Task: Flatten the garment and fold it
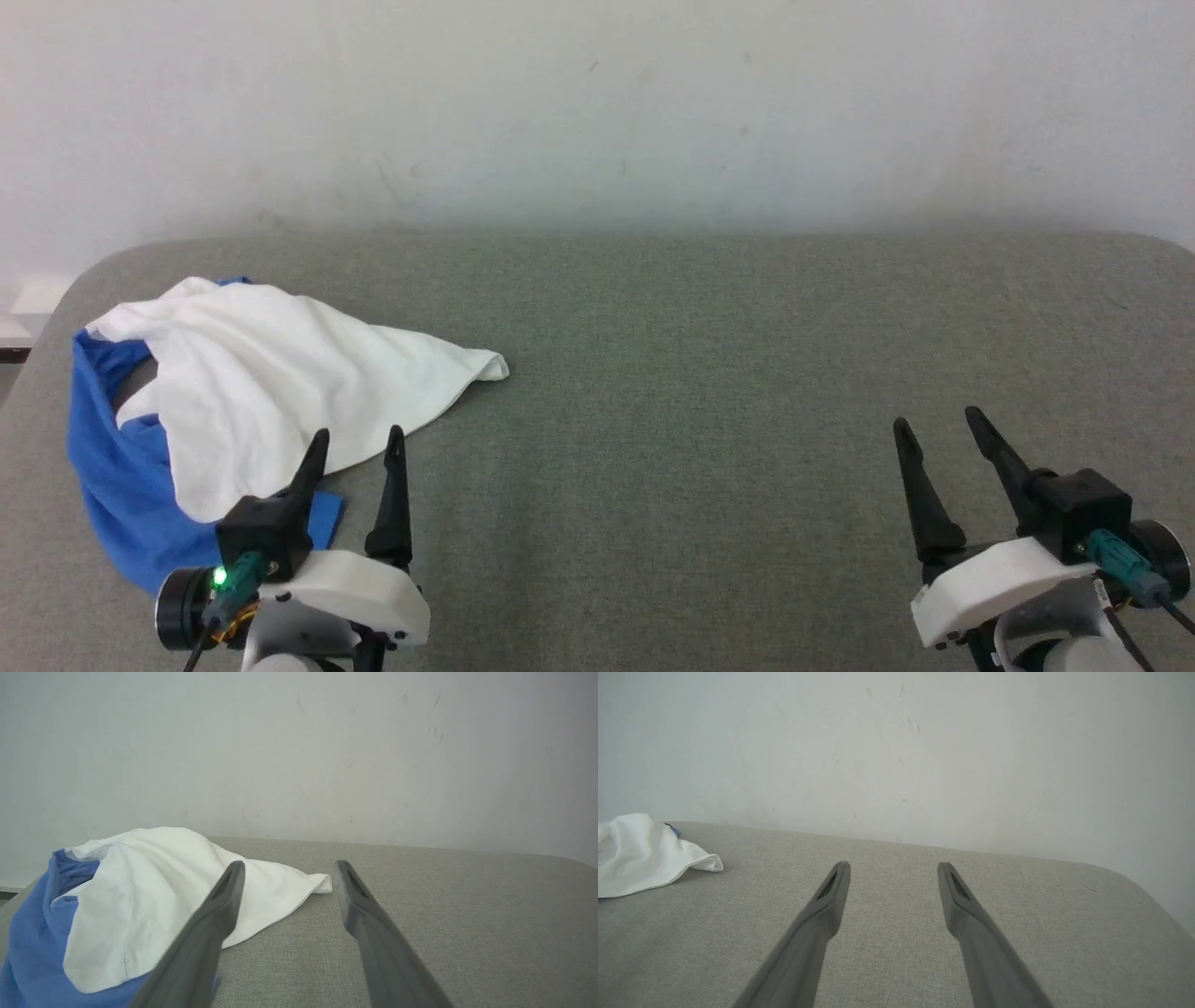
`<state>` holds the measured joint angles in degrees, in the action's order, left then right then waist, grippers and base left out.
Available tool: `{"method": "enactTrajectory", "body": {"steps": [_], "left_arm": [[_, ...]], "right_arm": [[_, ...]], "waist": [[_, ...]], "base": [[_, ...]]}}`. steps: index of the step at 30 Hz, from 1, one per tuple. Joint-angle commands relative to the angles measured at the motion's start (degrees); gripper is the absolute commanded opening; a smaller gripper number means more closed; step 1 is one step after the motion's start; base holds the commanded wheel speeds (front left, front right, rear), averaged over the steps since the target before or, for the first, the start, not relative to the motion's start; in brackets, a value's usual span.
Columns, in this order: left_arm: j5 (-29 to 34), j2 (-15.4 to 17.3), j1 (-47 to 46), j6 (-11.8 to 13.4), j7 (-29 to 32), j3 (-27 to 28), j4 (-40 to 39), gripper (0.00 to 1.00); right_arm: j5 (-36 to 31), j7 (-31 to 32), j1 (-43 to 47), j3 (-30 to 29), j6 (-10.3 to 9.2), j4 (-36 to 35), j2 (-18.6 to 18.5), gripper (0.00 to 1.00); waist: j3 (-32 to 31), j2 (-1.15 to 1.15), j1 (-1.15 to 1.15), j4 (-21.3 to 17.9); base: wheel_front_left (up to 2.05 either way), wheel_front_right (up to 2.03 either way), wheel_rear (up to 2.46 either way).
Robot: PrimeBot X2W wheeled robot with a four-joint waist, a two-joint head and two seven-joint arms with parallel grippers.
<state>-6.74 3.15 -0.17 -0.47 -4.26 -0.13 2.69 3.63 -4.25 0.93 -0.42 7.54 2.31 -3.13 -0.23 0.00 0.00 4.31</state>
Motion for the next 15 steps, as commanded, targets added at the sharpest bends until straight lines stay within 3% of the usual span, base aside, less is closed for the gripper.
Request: {"method": "enactTrajectory", "body": {"steps": [1, 15], "left_arm": [[-0.67, -0.09, -0.49, -0.02, -0.66, 0.34, 0.31, 1.0], [-3.38, -0.12, -0.09, 0.24, -2.33, 1.59, 0.88, 1.0]], "right_arm": [[0.7, -0.71, 0.03, -0.11, -0.02, 0.2, 0.08, 1.0], [0.9, -2.0, 0.13, 0.3, -0.02, 0.05, 0.11, 1.0]], "waist": [[0.01, 0.0, 0.0, 0.86], [-0.2, 0.0, 0.0, 6.58]], "base": [[0.0, 0.0, 0.0], [0.0, 0.0, 0.0]]}}
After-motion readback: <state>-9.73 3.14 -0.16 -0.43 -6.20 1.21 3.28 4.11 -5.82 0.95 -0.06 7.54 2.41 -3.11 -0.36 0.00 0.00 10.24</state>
